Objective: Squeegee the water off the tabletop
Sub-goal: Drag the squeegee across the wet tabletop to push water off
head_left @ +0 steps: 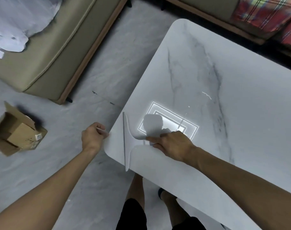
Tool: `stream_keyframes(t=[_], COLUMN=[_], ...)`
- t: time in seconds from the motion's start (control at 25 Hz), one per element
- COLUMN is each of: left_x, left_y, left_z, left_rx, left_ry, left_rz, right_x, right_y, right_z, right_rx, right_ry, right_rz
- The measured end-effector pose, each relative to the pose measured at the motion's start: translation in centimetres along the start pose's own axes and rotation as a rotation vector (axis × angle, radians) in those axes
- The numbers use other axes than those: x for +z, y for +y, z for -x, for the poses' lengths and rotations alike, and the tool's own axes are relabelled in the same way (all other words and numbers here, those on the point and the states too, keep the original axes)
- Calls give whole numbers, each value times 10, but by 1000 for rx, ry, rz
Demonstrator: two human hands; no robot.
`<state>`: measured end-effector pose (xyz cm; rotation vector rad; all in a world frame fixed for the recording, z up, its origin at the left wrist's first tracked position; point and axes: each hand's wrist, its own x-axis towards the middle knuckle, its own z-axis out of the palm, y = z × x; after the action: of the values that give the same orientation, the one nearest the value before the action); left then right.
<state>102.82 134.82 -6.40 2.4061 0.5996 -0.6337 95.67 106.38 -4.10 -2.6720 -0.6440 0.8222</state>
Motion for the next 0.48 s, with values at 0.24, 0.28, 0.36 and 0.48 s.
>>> stream_keyframes(t=[0.24, 0.28, 0.36, 0.48], left_x=[32, 37, 41, 35], left_y=[1, 1, 2, 0], left_z=[43, 51, 64, 72], left_rx=[26, 28, 25, 1], left_ry=[-66, -88, -78, 28], left_rz=[-101, -115, -99, -24], right_x=[6, 7, 9, 7], right_y=[48, 53, 52, 30], right_z=[114, 132, 157, 143], right_rx=[290, 334, 380, 281], right_ry=[15, 20, 28, 26], right_rz=[-83, -78, -74, -119])
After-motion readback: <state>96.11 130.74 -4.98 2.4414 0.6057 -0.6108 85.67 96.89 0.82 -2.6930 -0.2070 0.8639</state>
